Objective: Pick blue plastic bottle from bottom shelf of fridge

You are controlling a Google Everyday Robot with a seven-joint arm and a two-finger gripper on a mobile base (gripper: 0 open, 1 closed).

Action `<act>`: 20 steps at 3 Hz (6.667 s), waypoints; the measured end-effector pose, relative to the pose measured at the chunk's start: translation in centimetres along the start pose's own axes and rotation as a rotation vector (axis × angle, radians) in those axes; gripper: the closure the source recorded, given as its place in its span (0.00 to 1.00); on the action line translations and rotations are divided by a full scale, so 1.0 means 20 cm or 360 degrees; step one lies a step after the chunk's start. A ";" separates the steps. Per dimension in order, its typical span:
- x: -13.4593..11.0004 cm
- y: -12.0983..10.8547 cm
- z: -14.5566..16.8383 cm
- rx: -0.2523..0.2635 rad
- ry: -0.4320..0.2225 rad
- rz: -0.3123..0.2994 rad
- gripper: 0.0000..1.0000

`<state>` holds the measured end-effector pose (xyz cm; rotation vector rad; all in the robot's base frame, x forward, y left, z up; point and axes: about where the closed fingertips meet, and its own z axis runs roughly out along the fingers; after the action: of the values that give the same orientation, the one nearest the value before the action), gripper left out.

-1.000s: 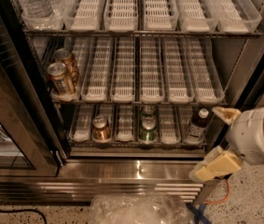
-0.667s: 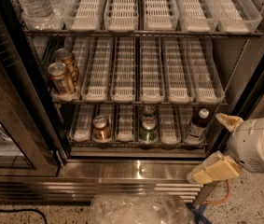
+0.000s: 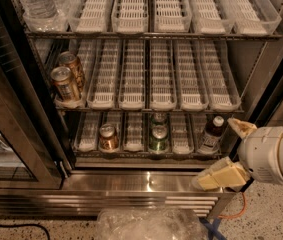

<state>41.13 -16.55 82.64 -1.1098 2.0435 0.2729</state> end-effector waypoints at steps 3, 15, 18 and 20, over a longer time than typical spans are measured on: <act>0.18 -0.21 0.20 0.0504 -0.0557 0.0470 0.00; 0.83 -0.42 0.82 0.1100 -0.1005 0.0568 0.00; 0.83 -0.42 0.83 0.1104 -0.0997 0.0571 0.33; 0.81 -0.54 0.86 0.1152 -0.0999 0.0626 0.28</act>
Offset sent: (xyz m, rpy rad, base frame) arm 0.0477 0.0235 -0.0121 0.4654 -0.3610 -0.3667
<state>53.75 -24.23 61.19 -0.1357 1.5548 0.0434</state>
